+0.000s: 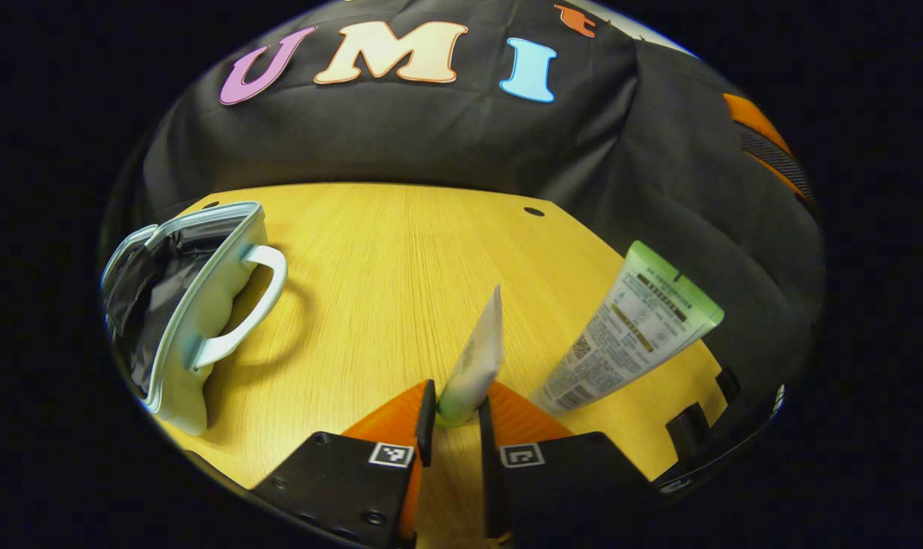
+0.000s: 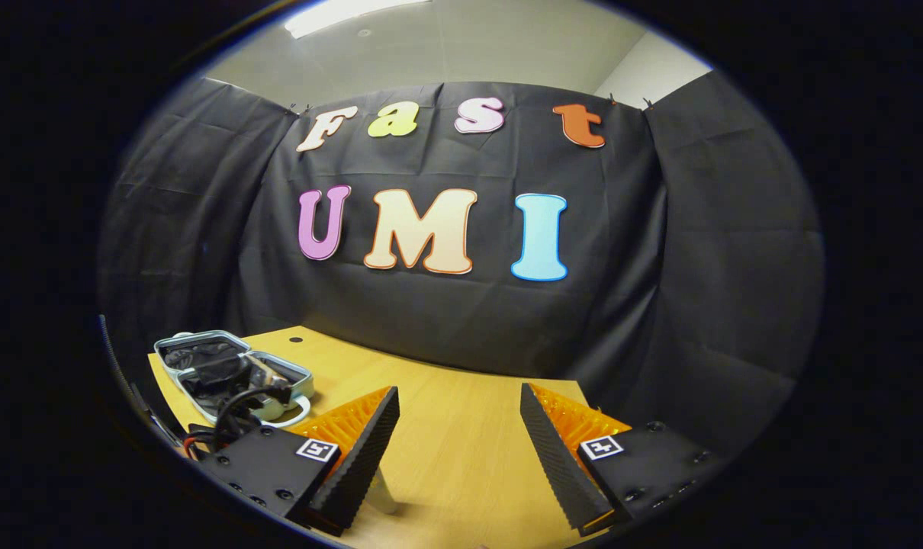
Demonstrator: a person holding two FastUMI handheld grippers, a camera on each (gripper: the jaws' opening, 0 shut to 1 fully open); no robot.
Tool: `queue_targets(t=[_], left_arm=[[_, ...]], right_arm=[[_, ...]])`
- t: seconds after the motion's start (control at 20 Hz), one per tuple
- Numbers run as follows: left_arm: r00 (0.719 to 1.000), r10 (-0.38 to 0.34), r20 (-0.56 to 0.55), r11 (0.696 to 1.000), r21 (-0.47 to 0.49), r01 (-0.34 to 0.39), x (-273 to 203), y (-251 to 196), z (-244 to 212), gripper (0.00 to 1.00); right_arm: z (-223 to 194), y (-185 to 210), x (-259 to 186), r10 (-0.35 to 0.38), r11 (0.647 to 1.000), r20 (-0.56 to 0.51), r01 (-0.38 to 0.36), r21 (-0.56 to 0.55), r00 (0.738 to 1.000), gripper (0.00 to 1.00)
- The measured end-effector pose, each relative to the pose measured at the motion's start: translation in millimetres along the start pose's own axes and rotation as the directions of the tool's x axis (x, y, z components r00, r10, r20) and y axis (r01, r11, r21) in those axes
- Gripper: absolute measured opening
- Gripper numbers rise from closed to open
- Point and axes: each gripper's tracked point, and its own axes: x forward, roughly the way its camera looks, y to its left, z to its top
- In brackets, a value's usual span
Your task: First open the suitcase, pack the skin care products into it, and then close the suitcase.
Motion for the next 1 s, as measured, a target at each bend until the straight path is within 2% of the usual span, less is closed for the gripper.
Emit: queue_targets(t=[0.2, 0.5, 0.85, 1.0], left_arm=[[0.999, -0.028, -0.018, 1.0, 0.0, 0.028, -3, -2, 4, 0.18], [1.0, 0.013, 0.009, 1.0, 0.012, -0.013, -41, 9, 36, 0.17], [0.992, 0.091, 0.083, 0.994, 0.055, -0.096, -95, 32, 82, 0.17], [0.988, 0.122, 0.094, 0.992, 0.026, -0.125, -112, 42, 88, 0.17]], right_arm=[[-18, 18, -3, 0.065, 0.998, -0.026, -0.064, 0.015, 0.998, 0.99], [-63, 46, 4, 0.136, 0.991, -0.079, -0.135, 0.024, 0.988, 1.0], [-155, 75, 16, 0.208, 0.978, -0.248, -0.206, 0.035, 0.946, 0.99], [-188, 83, 20, 0.229, 0.973, -0.3, -0.23, 0.031, 0.926, 0.99]])
